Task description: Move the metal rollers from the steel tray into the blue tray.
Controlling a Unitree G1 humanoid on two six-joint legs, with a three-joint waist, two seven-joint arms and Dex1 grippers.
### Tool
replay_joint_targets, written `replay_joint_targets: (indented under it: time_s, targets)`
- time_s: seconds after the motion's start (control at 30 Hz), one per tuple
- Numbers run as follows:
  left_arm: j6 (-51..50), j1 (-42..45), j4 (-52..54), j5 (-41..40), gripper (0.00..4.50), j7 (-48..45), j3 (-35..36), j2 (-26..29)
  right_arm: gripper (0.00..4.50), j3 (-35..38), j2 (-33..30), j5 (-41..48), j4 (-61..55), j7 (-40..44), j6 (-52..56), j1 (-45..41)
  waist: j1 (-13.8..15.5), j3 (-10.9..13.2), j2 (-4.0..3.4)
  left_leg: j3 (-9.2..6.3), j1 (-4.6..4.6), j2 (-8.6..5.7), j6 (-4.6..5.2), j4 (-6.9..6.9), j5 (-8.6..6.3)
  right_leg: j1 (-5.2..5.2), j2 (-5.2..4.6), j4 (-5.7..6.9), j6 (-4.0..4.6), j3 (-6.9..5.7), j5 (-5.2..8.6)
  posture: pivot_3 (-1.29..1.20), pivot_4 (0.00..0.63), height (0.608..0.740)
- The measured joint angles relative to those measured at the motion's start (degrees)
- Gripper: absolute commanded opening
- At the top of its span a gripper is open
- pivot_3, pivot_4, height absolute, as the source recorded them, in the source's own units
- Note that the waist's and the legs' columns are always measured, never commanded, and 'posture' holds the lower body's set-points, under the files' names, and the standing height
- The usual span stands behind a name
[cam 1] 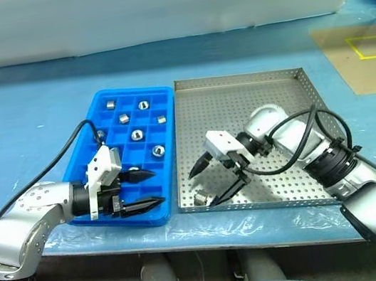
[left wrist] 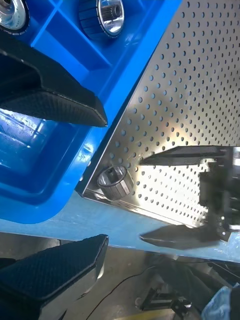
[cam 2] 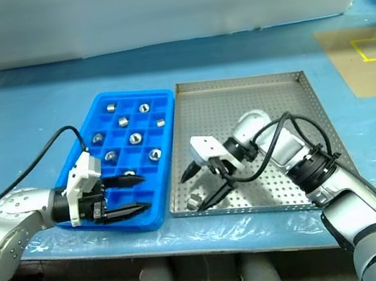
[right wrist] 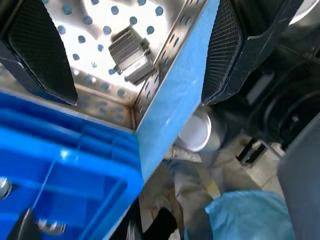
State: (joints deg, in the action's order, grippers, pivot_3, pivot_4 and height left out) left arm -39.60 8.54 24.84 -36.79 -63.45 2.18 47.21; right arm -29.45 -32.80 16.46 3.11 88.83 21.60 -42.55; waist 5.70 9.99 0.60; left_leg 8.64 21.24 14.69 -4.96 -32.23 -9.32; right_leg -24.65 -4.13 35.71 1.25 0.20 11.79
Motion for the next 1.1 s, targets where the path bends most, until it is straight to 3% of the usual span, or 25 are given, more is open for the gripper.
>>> replay_joint_targets:
  time_s: [0.4, 0.93, 1.03, 1.1]
  targets:
    - [1.05, 0.43, -0.89, 0.40, 3.65, 0.22, -0.49, -0.33, 4.07, -2.82, 4.29, -10.42, 15.72, -1.15, -15.18, 1.09, -0.07, 0.00, 0.01, 0.00, 0.39, -0.03, 0.00, -0.09, 0.00, -0.31, -0.03, -0.02, 0.00, -0.02, 0.00, 0.13, 0.150, 0.740]
    - [-0.18, 0.30, 0.22, -0.80, 3.65, -1.26, -0.52, 1.69, 4.07, -2.20, 6.51, -12.14, 12.34, -2.37, -19.15, 3.40, -0.24, -0.01, 0.01, 0.00, 0.41, 0.01, 0.01, -0.06, 0.00, -0.38, 0.02, -0.03, -0.01, -0.03, 0.02, 0.12, 0.150, 0.740]
    - [-0.15, 0.55, 0.14, -0.68, 3.65, -1.25, -0.89, 1.68, 3.45, -2.26, 7.24, -12.57, 12.34, -2.21, -20.41, 3.40, -0.24, -0.01, 0.01, 0.00, 0.41, 0.01, 0.01, -0.06, -0.01, -0.38, 0.02, -0.01, 0.00, -0.04, 0.03, 0.12, 0.150, 0.740]
    - [-0.11, 0.80, 0.12, -0.57, 3.65, -1.25, -1.47, 1.66, 2.79, -2.32, 8.21, -12.60, 12.35, -2.07, -20.85, 3.40, -0.23, -0.01, 0.01, 0.00, 0.40, 0.01, 0.01, -0.07, 0.00, -0.38, 0.01, 0.01, 0.00, -0.03, 0.03, 0.12, 0.150, 0.740]
